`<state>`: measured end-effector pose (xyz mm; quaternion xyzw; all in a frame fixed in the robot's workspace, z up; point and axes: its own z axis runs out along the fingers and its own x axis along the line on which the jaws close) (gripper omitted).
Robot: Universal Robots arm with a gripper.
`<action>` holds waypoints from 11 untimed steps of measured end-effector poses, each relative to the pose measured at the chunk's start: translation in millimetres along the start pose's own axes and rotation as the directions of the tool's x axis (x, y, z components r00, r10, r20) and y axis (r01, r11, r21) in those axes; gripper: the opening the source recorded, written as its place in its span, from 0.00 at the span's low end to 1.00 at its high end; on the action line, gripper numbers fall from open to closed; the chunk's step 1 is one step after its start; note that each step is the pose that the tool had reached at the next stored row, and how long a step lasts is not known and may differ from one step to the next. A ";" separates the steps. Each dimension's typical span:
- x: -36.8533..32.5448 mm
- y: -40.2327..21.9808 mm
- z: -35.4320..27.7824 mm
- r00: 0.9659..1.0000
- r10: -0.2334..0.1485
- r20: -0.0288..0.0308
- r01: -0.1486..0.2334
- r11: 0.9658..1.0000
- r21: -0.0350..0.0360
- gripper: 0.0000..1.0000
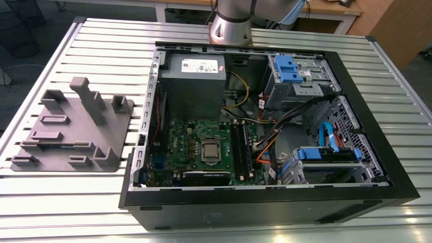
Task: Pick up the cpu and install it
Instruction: 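Install the first cpu locking lever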
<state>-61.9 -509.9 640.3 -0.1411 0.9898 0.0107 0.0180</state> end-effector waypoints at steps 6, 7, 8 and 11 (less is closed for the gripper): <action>0.4 -0.2 10.9 1.000 0.000 0.000 0.000 1.000 0.000 0.11; 0.5 -0.2 12.7 1.000 0.000 0.000 0.000 1.000 0.000 0.11; 0.6 -0.3 14.6 1.000 0.000 0.000 0.000 1.000 0.000 0.11; 0.8 -0.3 19.9 1.000 0.000 0.000 0.000 1.000 0.000 0.11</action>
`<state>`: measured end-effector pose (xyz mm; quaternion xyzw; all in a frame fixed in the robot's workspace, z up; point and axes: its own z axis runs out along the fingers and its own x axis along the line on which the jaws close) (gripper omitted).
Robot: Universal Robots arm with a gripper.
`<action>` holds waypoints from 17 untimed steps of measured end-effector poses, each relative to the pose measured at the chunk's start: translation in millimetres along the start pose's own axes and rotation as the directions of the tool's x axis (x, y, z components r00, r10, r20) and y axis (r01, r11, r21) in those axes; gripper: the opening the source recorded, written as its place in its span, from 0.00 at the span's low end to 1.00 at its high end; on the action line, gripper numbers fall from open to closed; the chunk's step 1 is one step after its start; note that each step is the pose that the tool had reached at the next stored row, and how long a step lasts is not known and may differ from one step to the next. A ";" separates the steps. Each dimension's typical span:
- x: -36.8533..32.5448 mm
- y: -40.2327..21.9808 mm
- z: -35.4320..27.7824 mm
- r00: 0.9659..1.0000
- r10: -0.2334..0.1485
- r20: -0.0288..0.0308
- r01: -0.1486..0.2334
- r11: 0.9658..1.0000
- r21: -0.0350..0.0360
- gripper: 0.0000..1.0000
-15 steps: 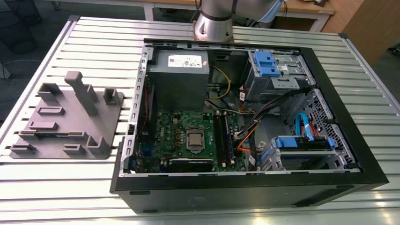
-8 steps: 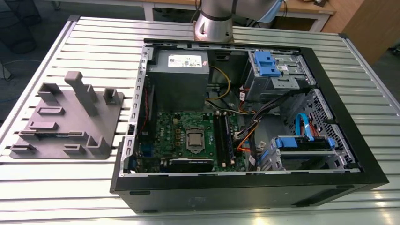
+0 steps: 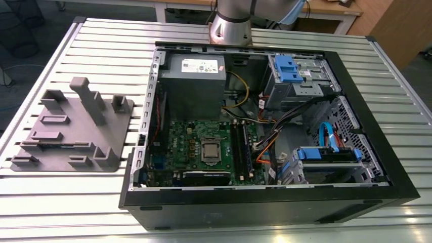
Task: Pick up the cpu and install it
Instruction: 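Install the first cpu locking lever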
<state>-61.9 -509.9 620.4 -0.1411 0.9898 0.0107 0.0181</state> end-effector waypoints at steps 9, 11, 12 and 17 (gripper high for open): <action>0.6 -0.3 16.5 1.000 0.000 0.000 0.000 1.000 0.000 0.11; 0.7 -0.3 20.0 1.000 0.000 0.000 0.000 1.000 0.000 0.11; 0.8 -0.4 21.9 1.000 0.000 0.000 0.000 1.000 0.000 0.11; 1.2 -0.5 31.0 1.000 0.000 0.000 0.000 1.000 0.000 0.11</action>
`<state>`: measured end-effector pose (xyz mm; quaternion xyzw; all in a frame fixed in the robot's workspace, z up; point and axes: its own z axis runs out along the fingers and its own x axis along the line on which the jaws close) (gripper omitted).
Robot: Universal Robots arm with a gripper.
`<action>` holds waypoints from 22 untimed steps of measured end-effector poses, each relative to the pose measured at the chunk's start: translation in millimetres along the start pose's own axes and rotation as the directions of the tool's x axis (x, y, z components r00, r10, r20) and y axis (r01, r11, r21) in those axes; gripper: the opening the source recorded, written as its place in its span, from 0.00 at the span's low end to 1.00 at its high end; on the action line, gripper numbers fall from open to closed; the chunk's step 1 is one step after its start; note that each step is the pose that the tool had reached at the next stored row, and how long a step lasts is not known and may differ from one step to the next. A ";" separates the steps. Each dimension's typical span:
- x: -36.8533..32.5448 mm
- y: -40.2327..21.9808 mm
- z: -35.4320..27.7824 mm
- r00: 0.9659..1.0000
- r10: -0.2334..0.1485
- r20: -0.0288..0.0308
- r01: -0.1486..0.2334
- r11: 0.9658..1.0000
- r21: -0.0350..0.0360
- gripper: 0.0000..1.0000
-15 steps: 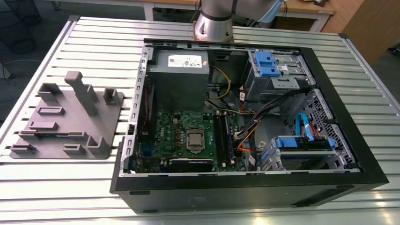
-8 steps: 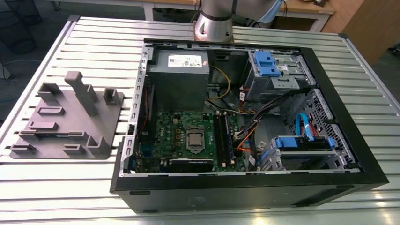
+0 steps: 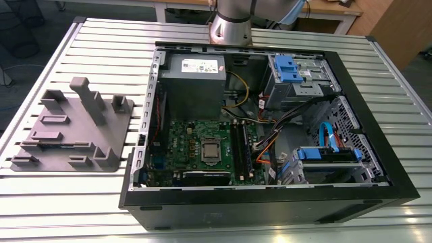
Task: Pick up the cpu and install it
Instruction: 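Install the first cpu locking lever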
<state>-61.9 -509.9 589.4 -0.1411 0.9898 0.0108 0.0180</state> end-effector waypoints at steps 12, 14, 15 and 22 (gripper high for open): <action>0.9 -0.4 21.8 1.000 0.000 0.000 0.000 1.000 0.000 0.11; 1.0 -0.4 25.3 1.000 0.000 0.000 0.000 1.000 0.000 0.11; 1.0 -0.5 27.2 1.000 0.000 0.000 0.000 1.000 0.000 0.11; 1.6 -0.7 39.9 1.000 0.000 0.000 0.000 1.000 0.000 0.11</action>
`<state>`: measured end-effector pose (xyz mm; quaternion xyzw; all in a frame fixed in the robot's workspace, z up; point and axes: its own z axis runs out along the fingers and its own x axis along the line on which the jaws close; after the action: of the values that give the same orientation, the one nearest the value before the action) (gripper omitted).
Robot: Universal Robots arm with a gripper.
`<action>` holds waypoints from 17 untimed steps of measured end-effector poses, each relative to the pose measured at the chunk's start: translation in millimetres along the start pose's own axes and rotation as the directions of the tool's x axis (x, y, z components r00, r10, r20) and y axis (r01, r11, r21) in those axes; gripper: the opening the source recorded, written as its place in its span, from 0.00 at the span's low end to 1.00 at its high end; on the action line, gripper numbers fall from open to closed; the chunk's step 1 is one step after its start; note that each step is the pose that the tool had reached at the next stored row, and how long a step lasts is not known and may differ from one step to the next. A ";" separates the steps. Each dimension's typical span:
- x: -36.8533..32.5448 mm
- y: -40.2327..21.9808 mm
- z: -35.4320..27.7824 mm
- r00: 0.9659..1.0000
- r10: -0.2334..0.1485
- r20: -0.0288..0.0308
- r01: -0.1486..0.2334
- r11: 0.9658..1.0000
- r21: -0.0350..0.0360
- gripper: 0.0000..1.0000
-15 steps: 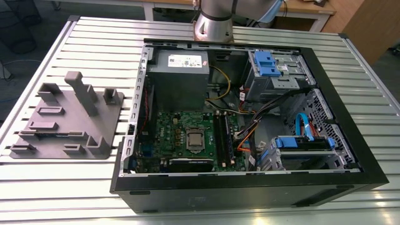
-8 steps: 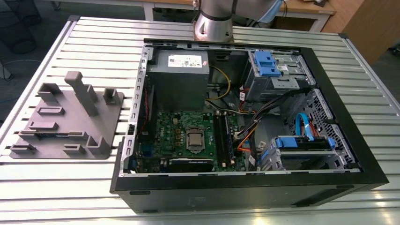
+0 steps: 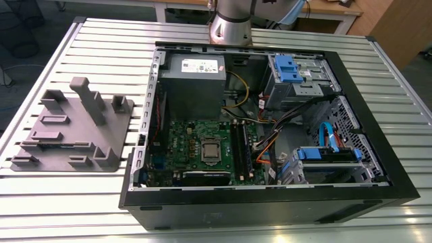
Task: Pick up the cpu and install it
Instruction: 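Install the first cpu locking lever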
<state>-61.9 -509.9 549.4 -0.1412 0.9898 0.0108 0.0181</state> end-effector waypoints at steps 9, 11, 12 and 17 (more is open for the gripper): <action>0.7 -0.3 16.4 1.000 0.000 0.000 0.000 1.000 0.000 0.11; 0.8 -0.3 20.1 1.000 0.000 0.000 0.000 1.000 0.000 0.11; 0.9 -0.3 21.8 1.000 0.000 0.000 0.000 1.000 0.000 0.11; 1.2 -0.5 31.0 1.000 0.000 0.000 0.000 1.000 0.000 0.11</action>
<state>-61.9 -509.9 518.4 -0.1411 0.9898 0.0108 0.0181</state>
